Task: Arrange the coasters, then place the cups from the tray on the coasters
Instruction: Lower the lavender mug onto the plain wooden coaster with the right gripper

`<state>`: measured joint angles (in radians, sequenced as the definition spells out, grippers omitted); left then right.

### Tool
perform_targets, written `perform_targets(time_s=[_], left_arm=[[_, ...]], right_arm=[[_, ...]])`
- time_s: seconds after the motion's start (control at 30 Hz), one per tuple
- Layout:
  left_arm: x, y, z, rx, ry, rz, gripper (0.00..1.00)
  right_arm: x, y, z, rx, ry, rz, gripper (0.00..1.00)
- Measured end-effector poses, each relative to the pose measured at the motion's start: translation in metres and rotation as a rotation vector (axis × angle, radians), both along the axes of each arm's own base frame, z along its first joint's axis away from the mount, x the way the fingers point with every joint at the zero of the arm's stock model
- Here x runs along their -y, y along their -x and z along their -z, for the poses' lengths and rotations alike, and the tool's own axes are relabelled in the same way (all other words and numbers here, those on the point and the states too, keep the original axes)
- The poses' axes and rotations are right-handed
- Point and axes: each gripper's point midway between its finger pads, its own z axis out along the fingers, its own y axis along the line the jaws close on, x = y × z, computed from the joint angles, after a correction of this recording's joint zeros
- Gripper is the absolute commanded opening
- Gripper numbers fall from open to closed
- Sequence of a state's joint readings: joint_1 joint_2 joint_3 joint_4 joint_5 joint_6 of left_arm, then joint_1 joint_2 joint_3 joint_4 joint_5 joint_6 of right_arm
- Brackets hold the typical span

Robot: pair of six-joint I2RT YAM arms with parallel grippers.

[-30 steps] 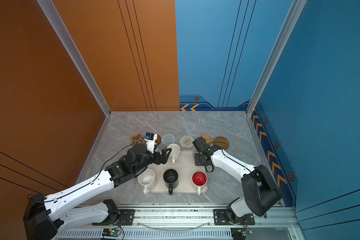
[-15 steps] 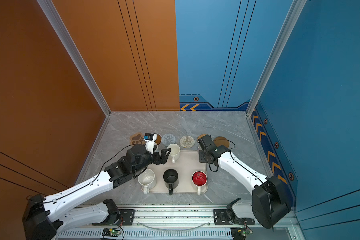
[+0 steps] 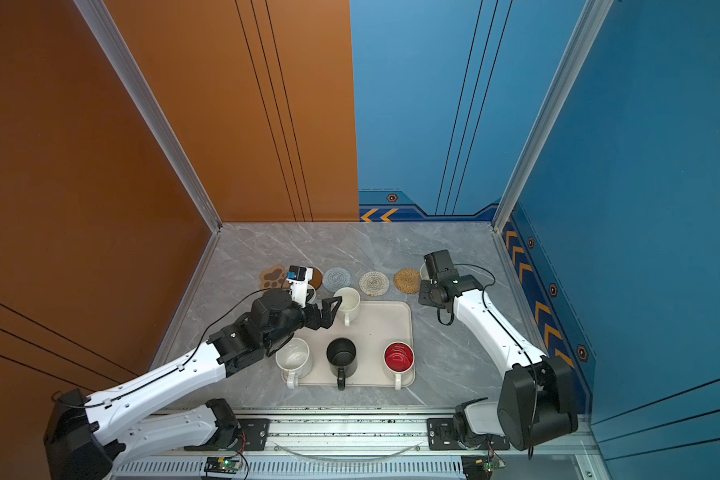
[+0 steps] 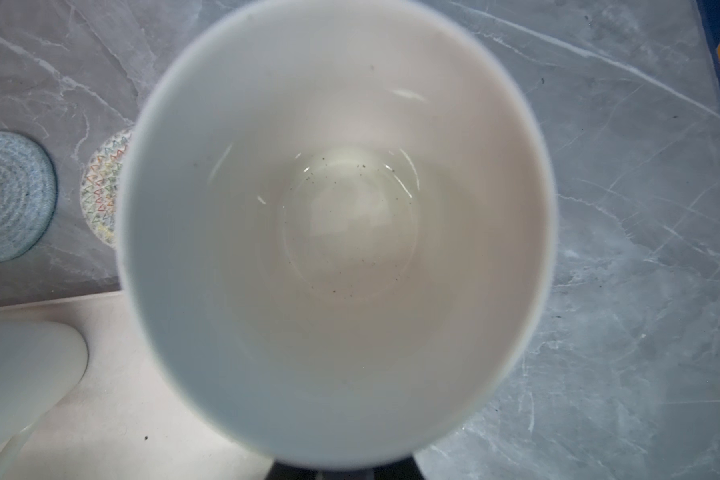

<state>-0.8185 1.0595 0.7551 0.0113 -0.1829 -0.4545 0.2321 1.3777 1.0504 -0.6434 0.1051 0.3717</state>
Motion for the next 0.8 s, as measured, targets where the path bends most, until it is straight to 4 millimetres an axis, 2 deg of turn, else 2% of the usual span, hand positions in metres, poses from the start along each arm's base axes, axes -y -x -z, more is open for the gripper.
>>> perform_targets(time_s=[0.13,0.33,0.8], left_arm=[[0.000,0.000,-0.001,0.002,0.002,0.000,0.96],[0.000,0.000,-0.001,0.002,0.001,0.000,0.96],[0.001,-0.001,0.007,-0.014,-0.015,0.000,0.96]], right_arm=[[0.014,-0.006,0.013,-0.044,0.004,0.027,0.00],[0.023,-0.015,0.030,-0.101,-0.006,0.037,0.00],[0.040,-0.034,0.053,-0.134,-0.017,0.079,0.00]])
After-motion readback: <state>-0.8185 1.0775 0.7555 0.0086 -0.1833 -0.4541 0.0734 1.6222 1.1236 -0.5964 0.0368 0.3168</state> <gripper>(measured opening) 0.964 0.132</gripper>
